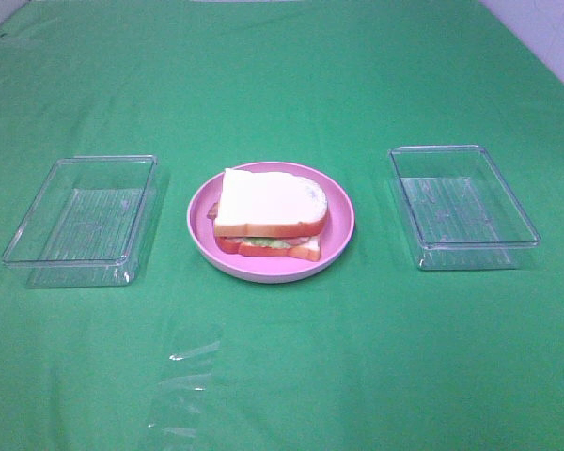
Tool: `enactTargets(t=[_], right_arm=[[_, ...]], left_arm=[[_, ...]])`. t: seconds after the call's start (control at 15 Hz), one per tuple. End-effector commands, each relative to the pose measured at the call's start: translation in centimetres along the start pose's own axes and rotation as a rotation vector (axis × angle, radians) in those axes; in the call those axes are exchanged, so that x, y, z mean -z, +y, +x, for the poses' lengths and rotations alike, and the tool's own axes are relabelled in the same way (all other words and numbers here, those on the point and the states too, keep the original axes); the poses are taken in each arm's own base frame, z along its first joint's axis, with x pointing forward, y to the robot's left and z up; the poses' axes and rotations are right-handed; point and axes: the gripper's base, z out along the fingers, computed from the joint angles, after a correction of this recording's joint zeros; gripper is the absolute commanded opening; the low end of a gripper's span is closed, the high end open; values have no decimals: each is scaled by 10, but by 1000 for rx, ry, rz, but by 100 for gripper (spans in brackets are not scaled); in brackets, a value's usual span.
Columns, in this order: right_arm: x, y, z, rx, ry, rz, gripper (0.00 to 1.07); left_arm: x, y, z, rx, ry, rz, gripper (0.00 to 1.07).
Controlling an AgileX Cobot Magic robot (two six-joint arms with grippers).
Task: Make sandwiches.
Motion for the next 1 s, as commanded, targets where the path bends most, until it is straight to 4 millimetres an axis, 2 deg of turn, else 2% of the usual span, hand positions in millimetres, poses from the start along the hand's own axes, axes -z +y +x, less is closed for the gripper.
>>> enactTargets(t=[0.07,1.0], right_arm=[[2,0,2,4,-36,-1,99],[2,0,2,-26,-38,38,99]], left_arm=[[2,-1,1,5,-20,11,98],[2,-1,1,6,-18,11,98]])
